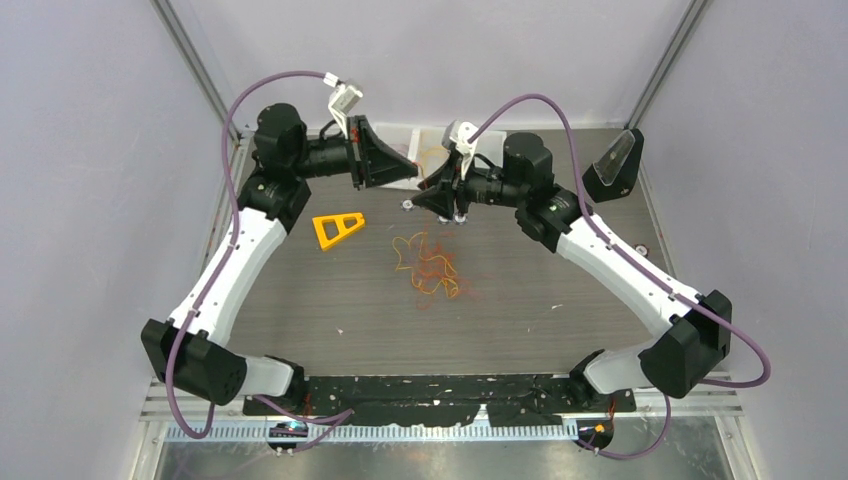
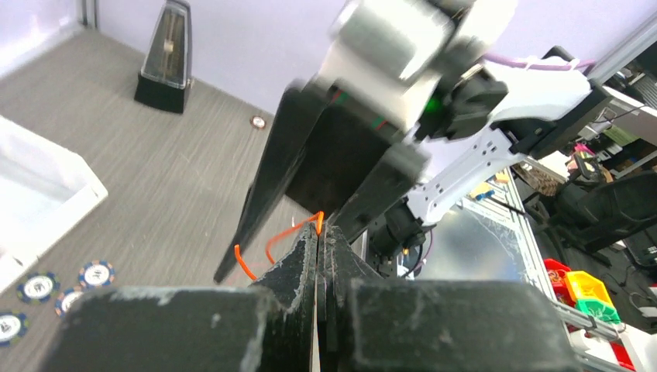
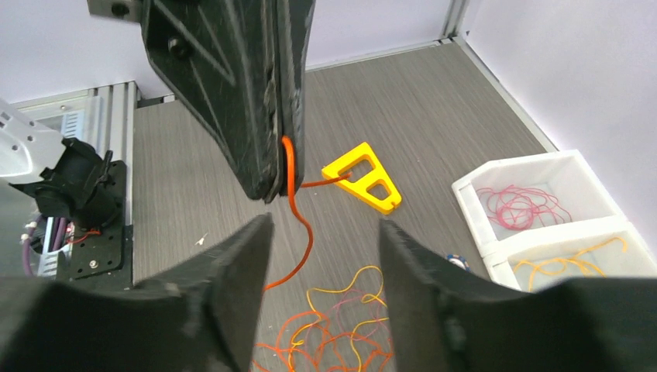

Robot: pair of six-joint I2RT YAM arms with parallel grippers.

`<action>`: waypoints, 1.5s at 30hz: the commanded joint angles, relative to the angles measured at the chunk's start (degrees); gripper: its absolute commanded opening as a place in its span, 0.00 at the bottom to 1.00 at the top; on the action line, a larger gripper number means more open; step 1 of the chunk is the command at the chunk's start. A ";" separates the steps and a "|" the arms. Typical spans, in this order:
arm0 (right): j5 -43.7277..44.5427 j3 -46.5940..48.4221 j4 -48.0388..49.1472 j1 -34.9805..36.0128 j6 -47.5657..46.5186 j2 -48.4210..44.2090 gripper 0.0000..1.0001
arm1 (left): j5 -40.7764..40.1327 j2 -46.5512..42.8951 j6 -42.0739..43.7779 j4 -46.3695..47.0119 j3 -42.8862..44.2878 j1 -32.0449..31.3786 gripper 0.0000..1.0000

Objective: Untangle the cables

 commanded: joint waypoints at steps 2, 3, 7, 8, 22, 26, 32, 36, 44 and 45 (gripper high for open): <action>-1.37 -4.37 2.77 -0.53 0.17 0.93 0.26 | -0.94 -0.30 -5.25 8.10 9.53 1.28 0.00; -2.02 -4.54 4.39 -0.64 0.54 0.47 0.17 | -1.47 0.04 -5.62 7.75 10.60 1.86 0.00; -1.53 -1.46 8.03 -0.96 4.42 -1.66 0.06 | -2.43 0.64 -5.84 7.16 11.07 3.11 0.00; -0.99 1.02 8.34 -1.17 4.78 -1.94 0.06 | -3.14 0.56 -5.07 6.60 10.90 3.36 0.02; 0.67 26.79 8.98 -14.35 10.68 9.18 0.05 | -9.05 2.31 -0.29 2.63 9.49 9.26 1.00; 0.90 33.59 9.61 -16.80 12.26 14.96 0.06 | -9.25 3.06 1.04 1.77 8.57 10.56 1.00; 1.92 41.71 9.87 -19.69 12.53 23.70 0.05 | -9.58 4.34 2.91 -0.02 7.76 11.85 1.00; 2.36 44.73 9.71 -21.64 12.63 28.04 0.05 | -9.50 5.14 4.15 -0.93 7.21 12.31 1.00; 2.02 50.81 7.34 -23.20 9.88 33.06 0.05 | -8.85 8.81 4.50 -1.57 9.73 13.08 1.00; 1.86 50.91 7.13 -23.28 8.98 33.49 0.05 | -8.66 9.34 4.37 -1.63 10.39 13.11 1.00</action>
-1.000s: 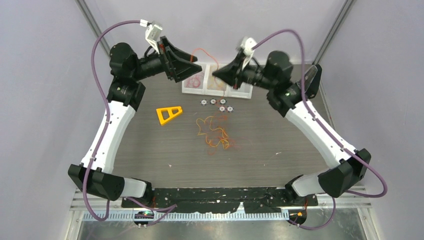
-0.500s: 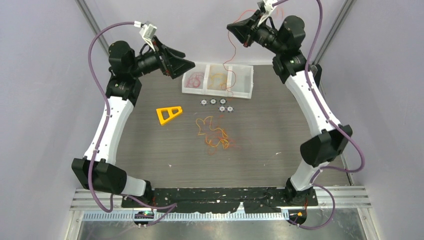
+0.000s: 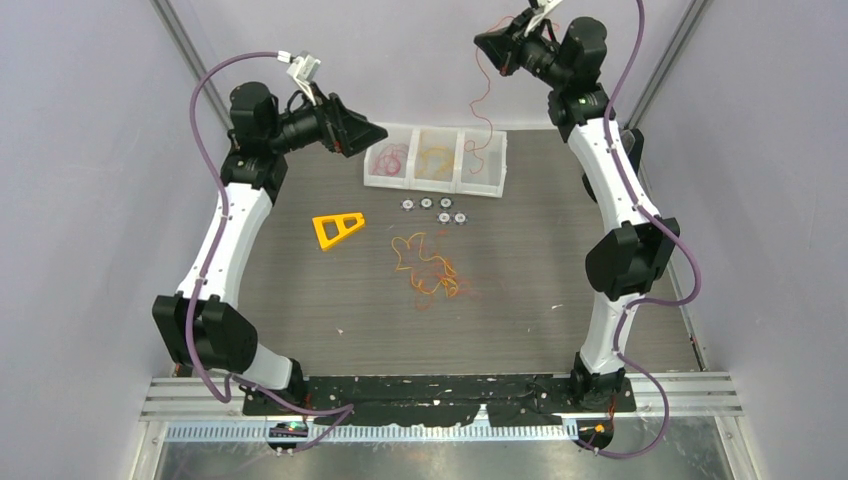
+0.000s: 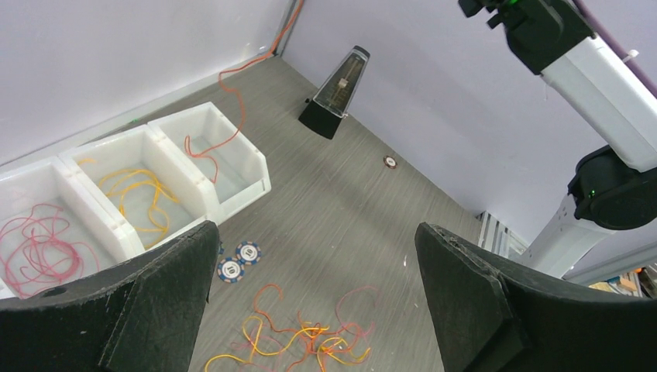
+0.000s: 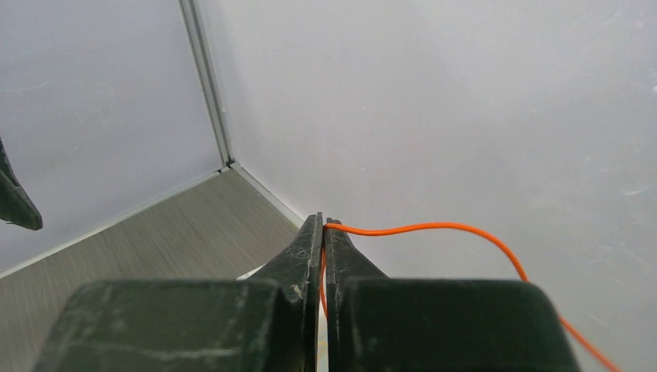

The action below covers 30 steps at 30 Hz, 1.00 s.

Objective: Untangle the cables

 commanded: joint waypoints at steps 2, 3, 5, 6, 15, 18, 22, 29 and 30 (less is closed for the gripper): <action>-0.12 4.45 -0.16 -0.07 -3.93 1.66 0.05 | 0.80 2.91 0.78 0.09 4.15 0.46 1.00; -0.06 4.47 -0.91 -0.12 -4.99 2.48 0.05 | 0.98 3.25 0.73 0.09 4.70 0.44 1.00; -0.02 4.35 -1.90 -0.18 -7.18 3.76 0.05 | 1.20 3.88 0.74 -0.09 5.24 0.46 1.00; -0.03 4.28 -2.14 -0.30 -7.92 4.09 0.05 | 1.33 4.11 0.85 -0.22 5.44 0.57 1.00; -0.43 -1.88 -7.50 -0.52 -14.44 7.63 0.05 | 1.74 5.46 1.13 -0.81 6.36 2.18 1.00; -2.07 -2.80 -11.38 -0.60 -13.51 9.62 0.05 | 1.78 5.86 0.98 -0.95 6.11 2.45 0.99; -4.44 -5.67 -12.30 -0.58 -8.62 11.11 0.05 | 1.48 5.98 0.92 -0.71 5.57 2.63 1.00; -5.86 -10.26 -12.74 -0.86 -4.66 12.33 0.05 | 0.97 5.26 0.83 -0.25 3.43 3.13 1.00; -6.51 -10.99 -12.69 -0.87 -4.58 12.33 0.05 | 0.99 5.19 0.84 -0.22 3.21 3.14 0.99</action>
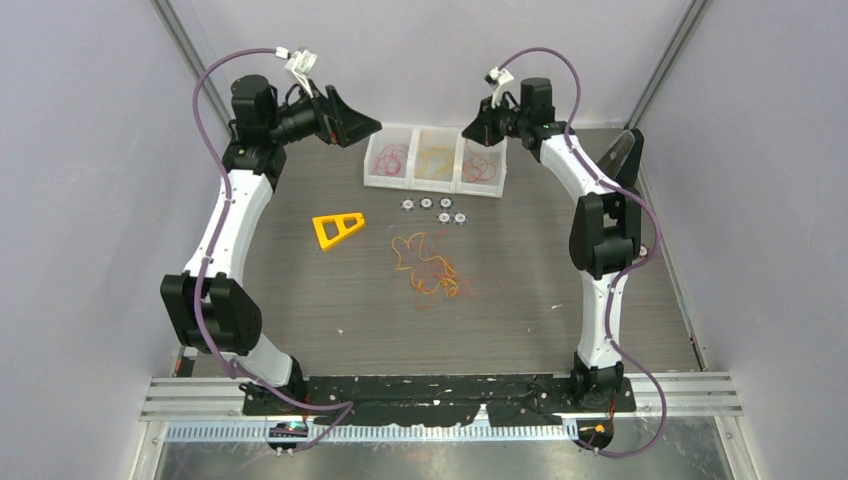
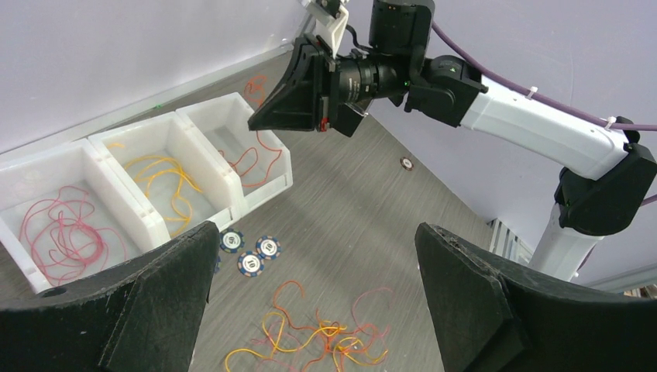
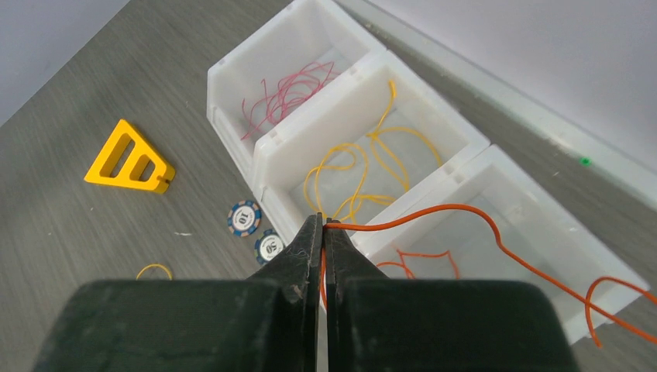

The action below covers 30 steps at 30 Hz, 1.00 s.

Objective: Untangle the cables

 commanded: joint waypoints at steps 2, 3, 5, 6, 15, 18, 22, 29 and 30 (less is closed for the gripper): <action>-3.77 -2.36 1.27 -0.32 4.55 -0.43 0.05 | 0.12 -1.24 0.62 1.07 -1.40 0.73 1.00; -4.36 -2.68 1.56 -0.28 5.35 -0.32 0.05 | 0.01 -1.20 0.51 1.14 -1.54 0.74 1.00; -4.55 -3.71 2.38 -0.25 7.23 0.06 0.05 | -0.15 -1.07 0.29 1.20 -1.57 0.80 1.00; -4.44 -3.75 2.86 -0.24 8.07 0.31 0.05 | -0.21 -0.99 0.13 1.24 -1.52 0.77 1.00; 0.77 4.51 -2.59 -1.85 10.31 8.50 0.05 | -0.38 -0.59 0.14 0.42 -0.84 1.44 1.00; 2.21 6.67 -4.76 -2.75 11.07 11.49 0.06 | -0.56 -0.15 0.05 0.37 -0.47 1.58 1.00; 4.39 8.59 -6.18 -3.21 11.92 12.95 0.09 | -0.55 0.51 -0.11 0.33 0.18 1.66 1.00; 9.12 6.51 -2.21 -3.30 12.09 8.30 0.11 | -0.96 1.26 -2.08 1.78 0.49 1.66 1.00; 10.39 5.00 -1.10 -3.31 11.71 6.61 0.07 | -0.94 1.47 -2.59 2.22 0.66 1.65 1.00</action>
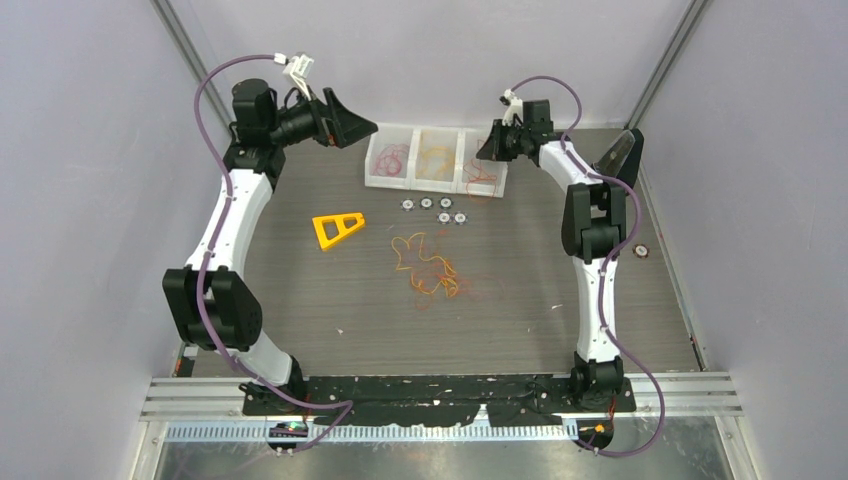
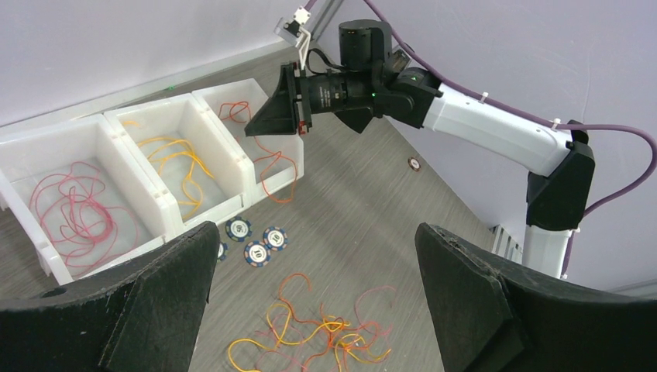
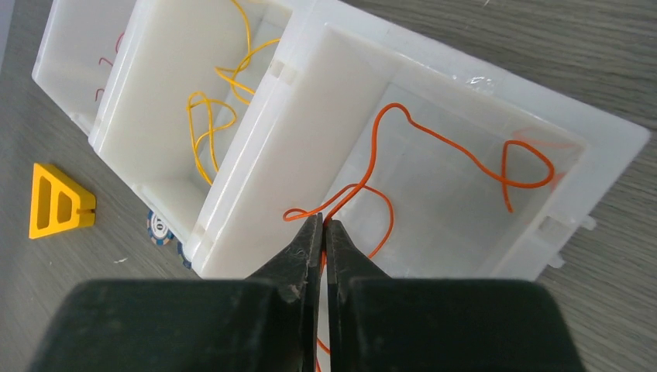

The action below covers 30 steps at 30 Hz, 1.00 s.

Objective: Untangle the cables

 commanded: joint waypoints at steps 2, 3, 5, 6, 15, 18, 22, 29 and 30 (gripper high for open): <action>6.49 -1.40 7.80 0.36 -2.34 -8.54 0.06 | -0.34 0.75 -2.63 2.80 2.50 0.24 1.00; 7.20 -0.94 7.64 0.37 -2.89 -8.28 0.06 | -0.34 0.93 -2.70 2.82 2.75 0.26 1.00; 8.56 2.21 5.22 0.45 -4.04 -6.69 0.09 | -0.34 1.16 -2.81 2.77 3.12 0.20 1.00; 8.85 4.60 2.78 0.51 -4.46 -6.00 0.15 | -0.40 1.20 -2.71 2.67 3.29 0.24 1.00; 6.21 2.03 -6.95 0.04 -8.77 -9.58 0.61 | -0.02 1.41 -1.53 0.91 4.49 0.23 1.00; 3.90 -4.50 -7.34 -0.34 -13.72 -16.95 0.65 | -0.20 0.94 -1.77 1.49 3.65 0.22 1.00; 0.97 -10.21 -10.75 0.06 -22.82 -21.59 0.65 | 0.09 0.59 -1.99 1.82 2.93 0.25 1.00; -1.10 -3.63 -29.90 1.47 -40.95 -18.66 0.66 | 0.84 -0.20 0.82 -0.58 3.34 0.24 1.00; -0.62 -3.07 -31.07 2.10 -42.05 -17.47 0.65 | 0.89 -0.22 0.97 -0.60 3.29 0.19 1.00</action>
